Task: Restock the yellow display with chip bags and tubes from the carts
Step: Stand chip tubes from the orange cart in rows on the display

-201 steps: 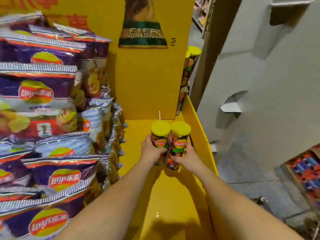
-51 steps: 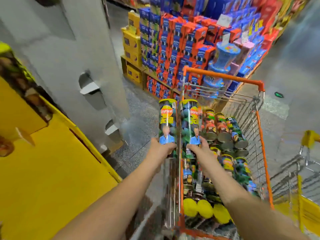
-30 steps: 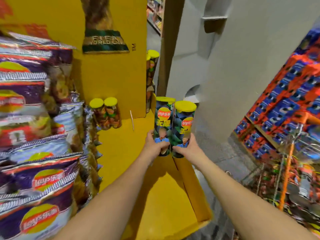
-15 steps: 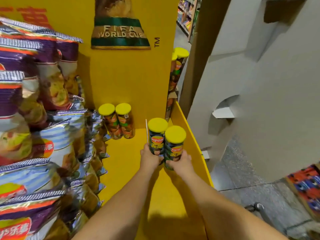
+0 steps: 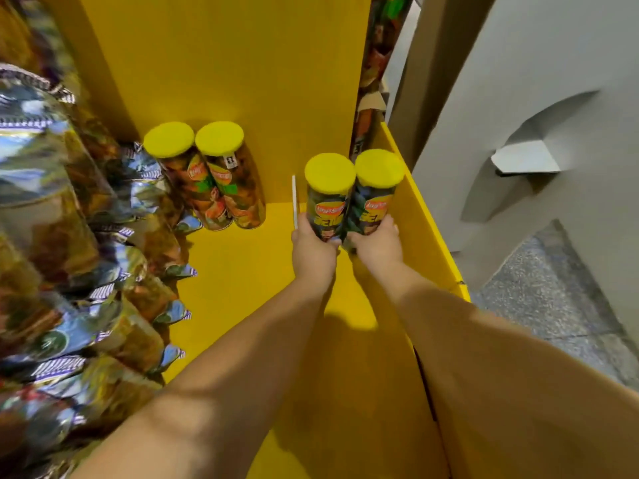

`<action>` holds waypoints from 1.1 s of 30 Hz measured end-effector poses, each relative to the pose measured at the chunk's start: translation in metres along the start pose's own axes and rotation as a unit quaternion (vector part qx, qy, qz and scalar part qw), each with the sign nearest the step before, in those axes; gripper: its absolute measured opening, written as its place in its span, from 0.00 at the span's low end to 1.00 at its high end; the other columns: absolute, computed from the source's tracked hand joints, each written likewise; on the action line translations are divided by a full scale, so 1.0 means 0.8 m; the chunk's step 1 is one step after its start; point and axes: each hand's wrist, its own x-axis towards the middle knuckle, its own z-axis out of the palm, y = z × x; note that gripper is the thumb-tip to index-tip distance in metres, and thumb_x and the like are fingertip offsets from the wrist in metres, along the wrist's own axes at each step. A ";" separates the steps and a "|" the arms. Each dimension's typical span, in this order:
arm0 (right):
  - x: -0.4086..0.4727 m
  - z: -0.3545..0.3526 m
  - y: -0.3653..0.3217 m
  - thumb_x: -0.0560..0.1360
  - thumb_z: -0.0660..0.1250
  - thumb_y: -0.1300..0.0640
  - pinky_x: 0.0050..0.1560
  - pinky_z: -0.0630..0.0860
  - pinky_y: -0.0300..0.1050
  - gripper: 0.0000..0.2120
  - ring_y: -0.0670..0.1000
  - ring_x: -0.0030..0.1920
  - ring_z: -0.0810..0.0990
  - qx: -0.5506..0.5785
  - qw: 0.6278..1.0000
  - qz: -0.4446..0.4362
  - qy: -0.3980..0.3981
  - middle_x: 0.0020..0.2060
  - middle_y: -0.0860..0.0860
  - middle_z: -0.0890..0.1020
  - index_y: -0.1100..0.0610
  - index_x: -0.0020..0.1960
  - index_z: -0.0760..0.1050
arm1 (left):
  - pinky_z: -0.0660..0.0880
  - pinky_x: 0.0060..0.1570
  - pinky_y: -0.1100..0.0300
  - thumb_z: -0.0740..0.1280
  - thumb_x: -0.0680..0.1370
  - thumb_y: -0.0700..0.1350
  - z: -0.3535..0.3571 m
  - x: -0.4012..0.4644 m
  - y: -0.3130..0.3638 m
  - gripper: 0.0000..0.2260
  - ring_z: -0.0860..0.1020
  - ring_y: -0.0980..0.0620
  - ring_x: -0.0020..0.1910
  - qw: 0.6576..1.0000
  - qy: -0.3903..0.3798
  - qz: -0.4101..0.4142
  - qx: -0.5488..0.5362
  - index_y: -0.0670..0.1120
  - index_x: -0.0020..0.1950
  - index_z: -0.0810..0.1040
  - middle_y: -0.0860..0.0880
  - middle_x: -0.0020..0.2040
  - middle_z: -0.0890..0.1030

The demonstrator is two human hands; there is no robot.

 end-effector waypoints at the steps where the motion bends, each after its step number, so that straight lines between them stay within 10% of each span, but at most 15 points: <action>1: 0.006 0.000 -0.002 0.72 0.74 0.56 0.65 0.68 0.49 0.33 0.59 0.67 0.70 -0.001 1.000 -0.004 0.008 0.66 0.57 0.71 0.58 0.71 0.63 | 0.74 0.53 0.53 0.75 0.71 0.40 0.005 0.000 0.002 0.29 0.76 0.44 0.60 1.000 0.005 0.010 0.000 0.49 0.67 0.66 0.46 0.62 0.77; 21: 0.055 0.011 -0.015 0.79 0.65 0.56 0.51 0.72 0.47 0.29 0.58 0.60 0.77 -0.078 0.997 0.008 -0.002 0.65 0.55 0.74 0.54 0.75 0.55 | 0.73 0.48 0.54 0.69 0.77 0.42 0.019 0.058 0.045 0.29 0.77 0.41 0.59 0.995 -0.046 -0.045 0.071 0.45 0.74 0.58 0.43 0.64 0.77; 27: 0.068 0.010 -0.030 0.80 0.59 0.60 0.56 0.71 0.42 0.35 0.55 0.66 0.72 -0.113 0.989 0.020 -0.098 0.74 0.53 0.65 0.54 0.79 0.42 | 0.79 0.53 0.46 0.65 0.77 0.41 0.013 0.068 0.051 0.31 0.77 0.40 0.56 0.991 -0.096 -0.069 0.069 0.46 0.77 0.54 0.42 0.63 0.76; 33: 0.047 0.005 -0.033 0.77 0.59 0.64 0.65 0.73 0.54 0.38 0.58 0.69 0.69 -0.038 0.988 0.051 -0.139 0.75 0.54 0.63 0.49 0.80 0.43 | 0.77 0.37 0.54 0.62 0.78 0.37 -0.005 0.051 0.065 0.21 0.78 0.41 0.55 0.984 -0.119 -0.128 0.033 0.42 0.71 0.62 0.41 0.57 0.76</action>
